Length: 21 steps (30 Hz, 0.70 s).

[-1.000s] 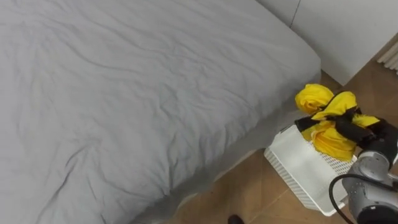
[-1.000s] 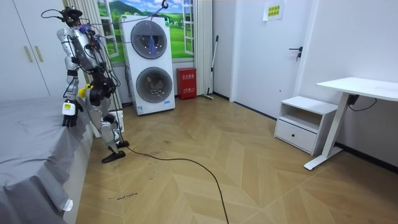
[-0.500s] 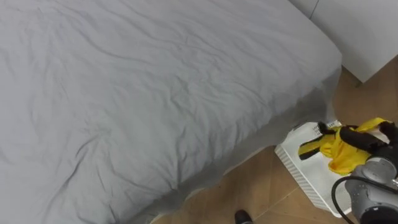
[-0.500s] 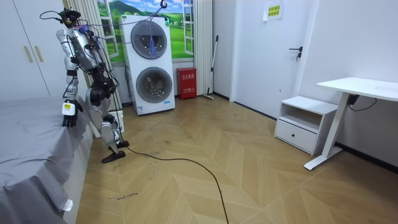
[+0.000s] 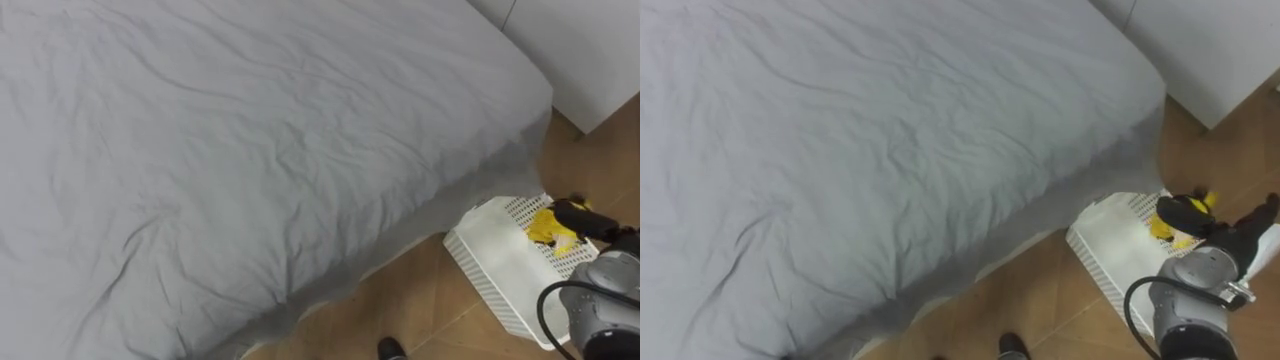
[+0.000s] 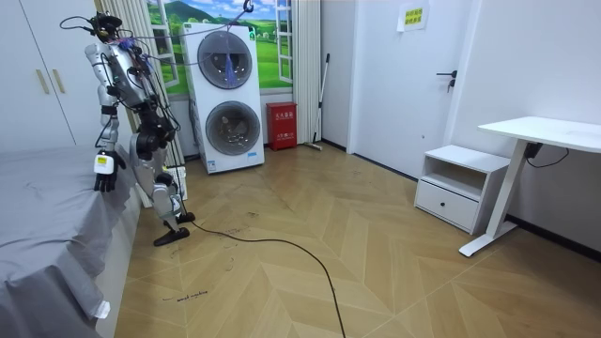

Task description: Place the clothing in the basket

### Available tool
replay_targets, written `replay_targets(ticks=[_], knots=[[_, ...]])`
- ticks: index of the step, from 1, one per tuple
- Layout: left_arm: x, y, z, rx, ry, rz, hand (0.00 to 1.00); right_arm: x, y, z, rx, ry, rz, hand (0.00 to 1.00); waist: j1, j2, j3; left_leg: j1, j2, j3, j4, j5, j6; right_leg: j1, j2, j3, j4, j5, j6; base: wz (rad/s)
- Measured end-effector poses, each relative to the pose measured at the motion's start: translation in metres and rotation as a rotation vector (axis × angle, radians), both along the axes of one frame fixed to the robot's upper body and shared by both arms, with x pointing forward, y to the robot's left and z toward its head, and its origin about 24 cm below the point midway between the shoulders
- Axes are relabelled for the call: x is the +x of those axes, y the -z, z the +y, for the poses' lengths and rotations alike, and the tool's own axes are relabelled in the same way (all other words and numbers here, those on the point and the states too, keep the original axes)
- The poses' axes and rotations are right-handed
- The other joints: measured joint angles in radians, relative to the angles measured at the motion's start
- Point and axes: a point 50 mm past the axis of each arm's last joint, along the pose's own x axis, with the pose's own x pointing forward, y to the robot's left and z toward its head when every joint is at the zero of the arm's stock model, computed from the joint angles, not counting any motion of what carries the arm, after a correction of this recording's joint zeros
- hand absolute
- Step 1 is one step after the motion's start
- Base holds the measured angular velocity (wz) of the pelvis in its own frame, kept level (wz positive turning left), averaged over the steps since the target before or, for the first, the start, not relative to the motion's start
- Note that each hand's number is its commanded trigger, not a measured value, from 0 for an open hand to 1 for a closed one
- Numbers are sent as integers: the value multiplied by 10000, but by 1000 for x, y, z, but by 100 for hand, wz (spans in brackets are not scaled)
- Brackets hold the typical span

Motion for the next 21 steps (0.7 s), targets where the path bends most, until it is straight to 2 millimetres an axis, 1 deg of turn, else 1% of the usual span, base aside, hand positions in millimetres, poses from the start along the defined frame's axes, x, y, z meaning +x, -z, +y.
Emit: replay_targets(ticks=[2,5,6,7,10,12,13,15,16,17,18,20,21], knots=[[-2,1,0,2,2,58,0,0,0,0,2,2,-1,0,2,11,-8,11,0,4,4,1,1,8,1,1,8,0,-1,0],[-3,1,0,-96,-123,90,0,1,-1,0,-6,-66,-70,0,7,-11,3,113,-85,53,51,9,11,46,-25,-6,133,-46,-14,-6],[-8,2,0,-194,-274,189,0,1,-2,0,-3,-84,-81,0,-2,-66,42,160,-95,59,53,10,14,81,-38,-6,151,-70,-17,-5],[-8,2,0,-230,-318,188,0,1,-1,0,-1,-83,-80,0,-7,-109,73,182,-98,58,52,10,14,100,-38,-6,160,-79,-16,0],[-7,2,2,-246,-311,161,0,3,-2,1,24,-203,-150,0,-7,-173,70,231,-112,28,52,9,14,108,-71,-18,293,-149,-8,4],[-7,1,4,-276,-270,101,0,2,-1,2,39,-254,-105,0,-30,-271,64,275,-124,-124,57,9,14,185,-124,-151,322,-181,-18,16],[-7,1,5,-280,-297,52,0,2,-1,2,42,-290,-100,0,-26,-301,59,272,-122,-131,67,9,14,192,-124,-165,322,-181,-19,13],[-8,-1,10,-273,-442,-79,0,-3,3,3,54,-375,23,0,-21,-440,-1,283,-106,-201,234,9,14,346,-140,-282,278,-185,-32,12],[-9,-1,11,-257,-486,-113,0,-5,4,3,29,-415,47,0,-22,-498,-8,294,-97,-216,260,9,14,380,-149,-319,275,-192,-42,18],[-9,-3,14,-215,-546,-196,0,-8,6,4,-30,-500,74,0,-76,-612,-8,297,-25,-287,299,7,12,458,-171,-437,236,-198,-52,21],[-9,-3,17,-165,-571,-279,0,-11,8,6,-16,-571,87,0,-72,-706,-38,296,2,-376,331,4,11,536,-172,-523,154,-183,-72,22],[-12,-4,18,-123,-597,-302,0,-17,15,8,155,-571,261,0,-82,-777,-70,420,50,-483,347,0,4,835,-169,-727,-87,-121,-102,21],[-13,-3,18,-135,-601,-279,0,-22,19,9,234,-557,397,0,-55,-826,-68,573,54,-551,326,-7,-6,1040,-170,-770,-169,-118,-102,19]])
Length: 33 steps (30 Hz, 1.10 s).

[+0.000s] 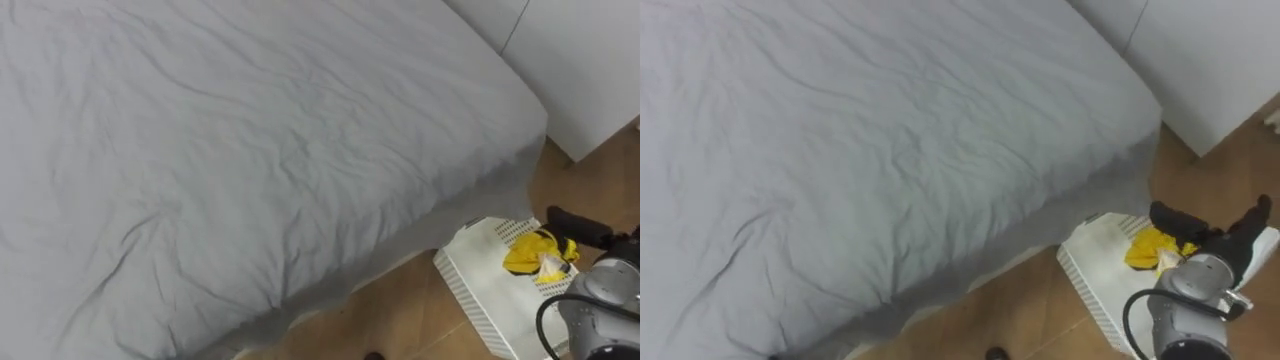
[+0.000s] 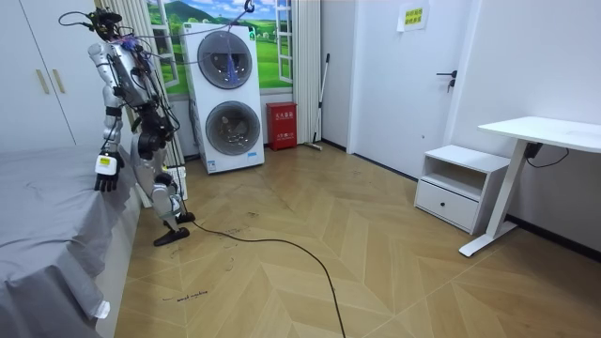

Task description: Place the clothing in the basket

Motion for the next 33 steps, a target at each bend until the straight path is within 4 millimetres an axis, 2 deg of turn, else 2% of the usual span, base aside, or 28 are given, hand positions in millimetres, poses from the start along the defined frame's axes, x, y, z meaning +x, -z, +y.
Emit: replay_targets(ticks=[4,6,9,10,12,15,19,24,25,27,29,31,33], knots=[[-8,2,1,-58,-108,123,0,-16,11,4,93,-111,311,0,70,-71,-28,378,3,-189,-111,-12,-17,528,5,-119,-274,16,0,9],[-12,2,2,-93,-233,128,0,-23,18,7,530,57,361,0,106,-156,-67,521,14,-211,-137,-17,-26,719,-7,-180,-386,30,-8,0],[-20,3,5,-127,-480,190,0,-38,25,9,1015,150,332,0,138,-368,-46,997,1,-306,-311,-38,-62,1255,1,-251,-628,23,-12,4],[-22,3,6,-124,-546,232,0,-41,26,9,1177,193,247,0,129,-388,-68,1079,-6,-397,-342,-45,-74,1376,-5,-311,-687,23,-13,22],[-29,4,11,-94,-890,327,0,-50,32,10,1809,315,97,0,85,-540,-136,1383,-3,-621,-386,-63,-104,1888,-23,-557,-972,31,-32,26],[-34,4,14,-50,-1024,359,0,-54,39,19,2656,308,-207,0,108,-812,-124,1831,-8,-831,-464,-103,-163,2529,-6,-778,-1400,93,-71,18],[-39,3,14,93,-841,398,0,-72,54,27,3830,494,-295,0,147,-963,-203,2242,-26,-1381,-627,-159,-190,3355,-82,-1386,-2039,158,-74,44],[-46,3,17,452,-503,538,0,-81,61,32,4400,51,-315,0,152,-994,-179,2532,-213,-2069,-641,-155,-186,4227,-221,-2093,-2568,137,-34,41],[-46,3,17,516,-421,539,0,-81,62,32,4446,-29,-338,0,165,-991,-174,2532,-224,-2086,-640,-155,-186,4264,-227,-2135,-2590,132,-27,33],[-48,3,18,788,-101,528,0,-82,65,34,4609,-258,-263,0,305,-1014,-147,2575,-333,-2286,-634,-155,-186,4516,-253,-2371,-2734,124,-23,28],[-48,3,16,896,82,466,0,-83,67,36,4713,-409,-232,0,447,-1021,-38,2710,-358,-2419,-655,-159,-191,4692,-279,-2528,-2853,95,-14,25],[-48,3,14,885,-58,398,0,-82,67,39,4850,-652,-375,0,582,-986,-13,2682,-371,-2561,-664,-168,-187,4733,-311,-2677,-2902,60,2,23],[-50,3,14,984,-191,421,0,-85,76,51,5056,-1025,-3,0,697,-981,3,2678,-411,-2768,-649,-169,-186,4927,-335,-2914,-2960,40,14,31]])
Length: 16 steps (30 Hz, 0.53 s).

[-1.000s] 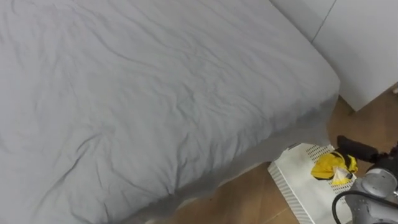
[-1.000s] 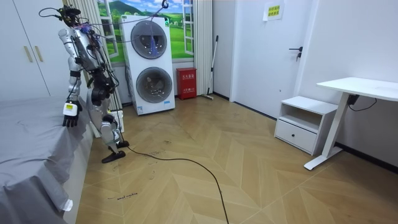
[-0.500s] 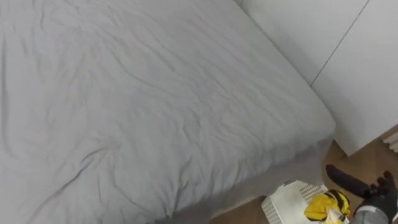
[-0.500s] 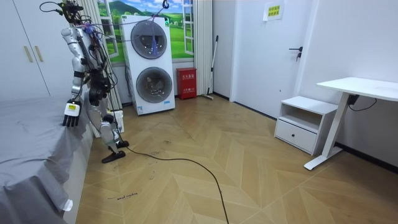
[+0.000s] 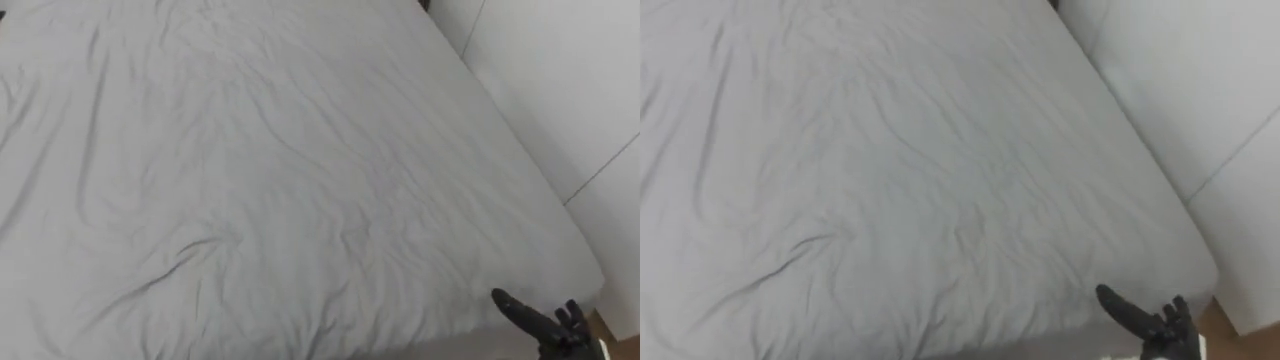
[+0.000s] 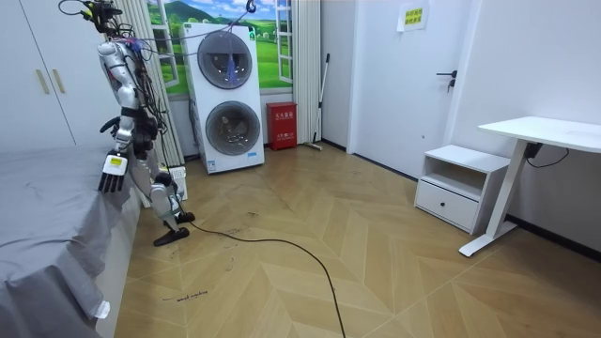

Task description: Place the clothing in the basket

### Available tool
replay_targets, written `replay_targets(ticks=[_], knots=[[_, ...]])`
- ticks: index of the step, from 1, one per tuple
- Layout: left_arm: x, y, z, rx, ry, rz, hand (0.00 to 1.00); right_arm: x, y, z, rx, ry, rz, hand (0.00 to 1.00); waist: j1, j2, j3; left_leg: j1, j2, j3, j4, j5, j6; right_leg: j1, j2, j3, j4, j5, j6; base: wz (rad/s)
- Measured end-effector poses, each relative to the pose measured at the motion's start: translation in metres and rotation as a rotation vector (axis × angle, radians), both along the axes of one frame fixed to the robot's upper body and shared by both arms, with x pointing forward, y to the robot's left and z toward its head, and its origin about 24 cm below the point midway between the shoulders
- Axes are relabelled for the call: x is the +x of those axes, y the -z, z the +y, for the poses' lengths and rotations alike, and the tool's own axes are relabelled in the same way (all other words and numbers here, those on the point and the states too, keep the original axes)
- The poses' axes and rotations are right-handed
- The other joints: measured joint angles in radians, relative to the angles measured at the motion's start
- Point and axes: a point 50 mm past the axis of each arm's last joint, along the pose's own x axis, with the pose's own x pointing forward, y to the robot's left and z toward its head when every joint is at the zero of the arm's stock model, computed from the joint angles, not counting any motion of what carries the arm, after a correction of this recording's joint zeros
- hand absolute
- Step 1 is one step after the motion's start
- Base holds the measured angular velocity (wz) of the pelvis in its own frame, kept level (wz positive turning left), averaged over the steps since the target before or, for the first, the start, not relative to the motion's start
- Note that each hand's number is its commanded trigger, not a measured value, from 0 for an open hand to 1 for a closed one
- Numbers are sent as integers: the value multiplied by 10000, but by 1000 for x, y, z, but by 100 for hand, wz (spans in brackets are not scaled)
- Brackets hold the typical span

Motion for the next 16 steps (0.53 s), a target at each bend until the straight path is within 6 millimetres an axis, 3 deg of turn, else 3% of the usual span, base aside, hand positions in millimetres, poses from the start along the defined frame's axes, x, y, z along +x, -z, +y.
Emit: replay_targets(ticks=[4,6,8,16], knots=[[0,0,0,303,119,71,0,-14,21,23,306,-984,1112,0,255,58,-3,129,-115,-362,15,-32,9,249,-9,-254,-11,-4,6,27],[-1,1,-1,413,187,130,0,-30,36,35,548,-1612,2141,0,333,131,-3,269,-126,-636,38,-71,42,434,-39,-393,9,-30,50,35],[-6,3,-4,369,-10,252,0,-43,43,39,733,-1836,2756,0,534,170,-17,345,-139,-665,38,-160,65,484,-61,-442,71,-68,110,6],[-12,5,-7,602,-362,568,0,-73,60,59,753,-4263,4855,0,572,161,-31,340,-253,-736,137,-195,110,653,-97,-587,93,-70,118,1]])
